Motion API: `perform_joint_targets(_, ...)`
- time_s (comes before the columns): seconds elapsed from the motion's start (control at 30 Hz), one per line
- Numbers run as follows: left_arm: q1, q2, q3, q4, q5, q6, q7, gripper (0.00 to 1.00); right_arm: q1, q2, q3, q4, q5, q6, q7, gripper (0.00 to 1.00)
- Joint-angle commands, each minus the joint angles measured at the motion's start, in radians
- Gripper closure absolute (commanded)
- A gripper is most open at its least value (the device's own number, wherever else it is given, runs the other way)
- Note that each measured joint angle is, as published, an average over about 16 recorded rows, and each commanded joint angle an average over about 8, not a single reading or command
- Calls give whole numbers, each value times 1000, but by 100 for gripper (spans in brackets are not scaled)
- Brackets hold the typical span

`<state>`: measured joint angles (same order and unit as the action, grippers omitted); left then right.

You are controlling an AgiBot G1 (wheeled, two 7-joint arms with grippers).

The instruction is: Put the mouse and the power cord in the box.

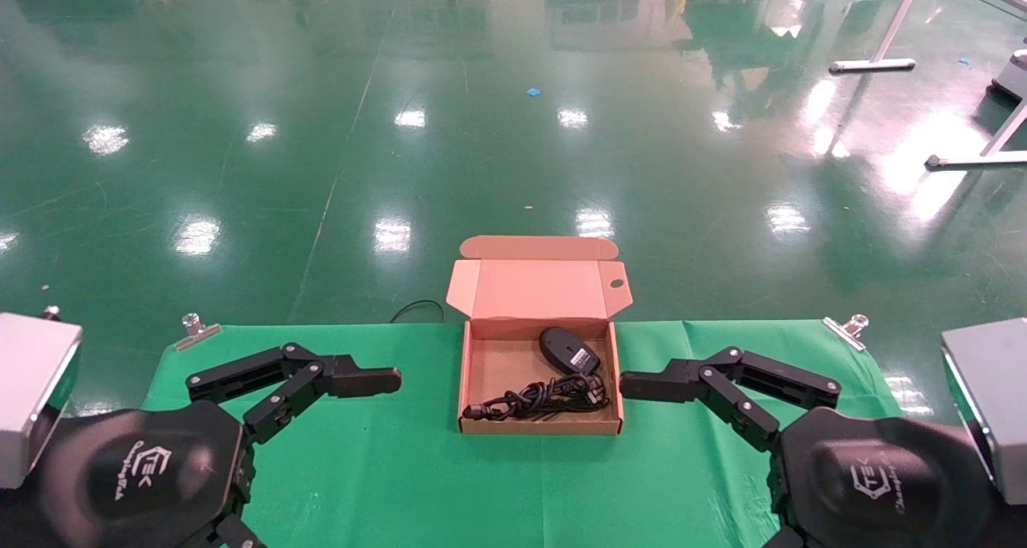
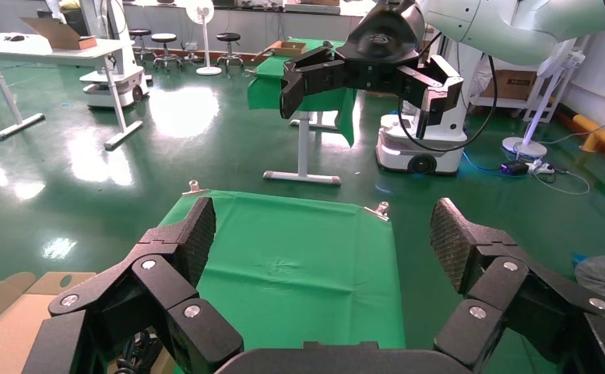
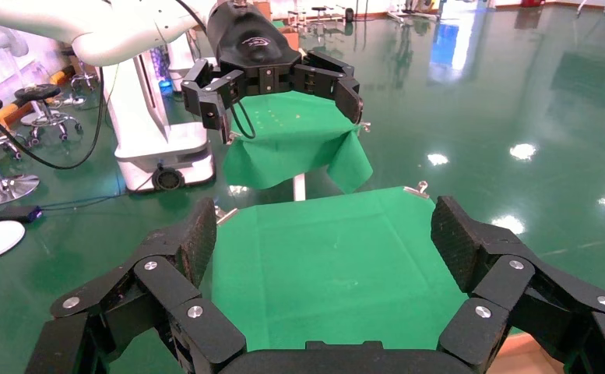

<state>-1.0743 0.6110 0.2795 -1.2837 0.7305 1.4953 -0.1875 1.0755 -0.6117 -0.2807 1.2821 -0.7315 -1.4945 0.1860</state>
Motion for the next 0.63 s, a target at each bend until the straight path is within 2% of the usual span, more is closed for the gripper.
perform_joint_targets(0.03, 0, 0, 0, 0, 0, 0, 0, 0, 0, 0, 0, 0, 0, 0, 0, 0)
perform_joint_targets(0.63, 0, 0, 0, 0, 0, 0, 0, 0, 0, 0, 0, 0, 0, 0, 0, 0)
